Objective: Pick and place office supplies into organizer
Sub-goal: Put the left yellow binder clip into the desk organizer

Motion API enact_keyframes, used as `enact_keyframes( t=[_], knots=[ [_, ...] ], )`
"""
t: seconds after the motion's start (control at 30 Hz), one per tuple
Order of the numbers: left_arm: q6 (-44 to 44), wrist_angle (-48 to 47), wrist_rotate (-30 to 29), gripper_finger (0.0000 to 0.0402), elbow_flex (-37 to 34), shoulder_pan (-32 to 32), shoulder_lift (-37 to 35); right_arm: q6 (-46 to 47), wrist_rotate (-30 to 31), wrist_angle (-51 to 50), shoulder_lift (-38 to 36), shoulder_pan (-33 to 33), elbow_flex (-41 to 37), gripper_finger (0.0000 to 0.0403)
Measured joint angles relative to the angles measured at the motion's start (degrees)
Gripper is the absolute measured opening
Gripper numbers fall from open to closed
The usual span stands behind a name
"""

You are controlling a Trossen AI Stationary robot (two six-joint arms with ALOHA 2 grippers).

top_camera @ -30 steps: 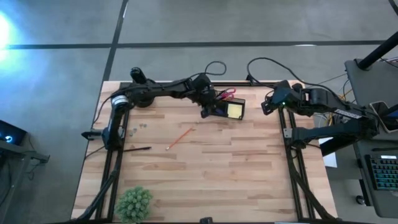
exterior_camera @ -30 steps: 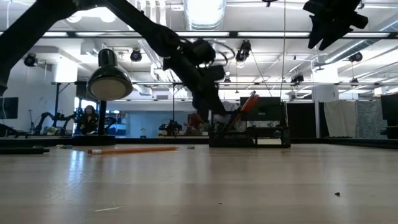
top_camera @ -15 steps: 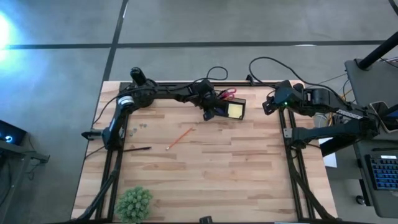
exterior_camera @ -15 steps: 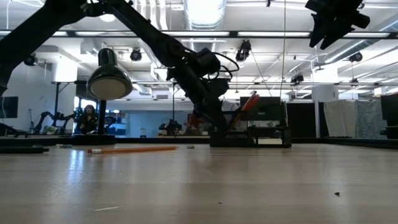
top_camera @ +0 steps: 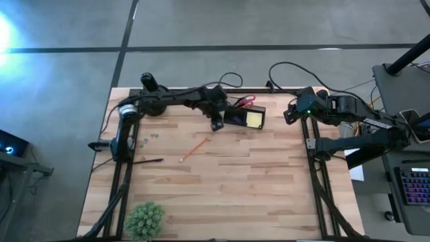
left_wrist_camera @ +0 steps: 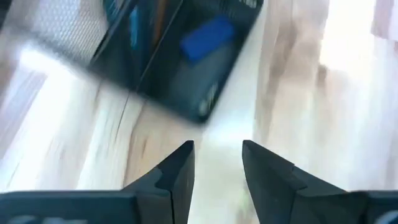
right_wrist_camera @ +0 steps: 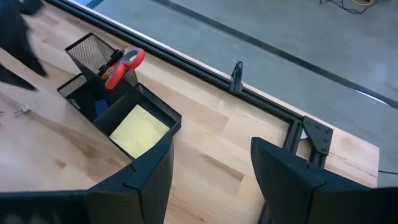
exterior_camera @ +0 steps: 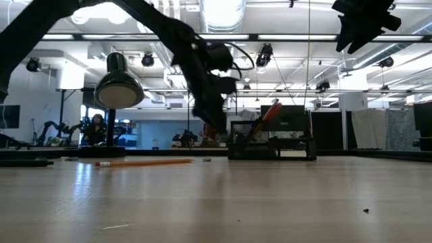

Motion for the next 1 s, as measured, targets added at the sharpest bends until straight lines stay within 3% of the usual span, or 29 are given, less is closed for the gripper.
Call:
enact_keyframes(
  t=[0.07,0.2,0.33,0.6,1.0],
  knots=[
    [-5.1,-4.5,-0.2,0.0120,-0.4,0.0,-1.7,-0.1,0.0,-0.3,0.0,0.0,0.0,0.0206],
    [-24.6,-11.9,1.6,0.0120,-0.9,-0.3,-1.3,1.7,0.4,-1.8,0.1,-0.7,0.0,0.0206],
    [-38.9,-10.5,2.1,0.0121,-0.6,-0.6,-1.1,4.9,0.4,-2.9,0.1,-2.9,0.0,0.0206],
    [-45.9,-8.9,-5.2,0.0121,-1.7,-1.4,-1.1,3.5,0.0,-2.9,0.1,-4.4,0.0,0.0206],
    [-49.2,-4.4,-7.5,0.0121,-4.0,-4.7,0.3,0.2,0.0,-2.9,0.1,-4.4,0.0,0.0206]
  ],
)
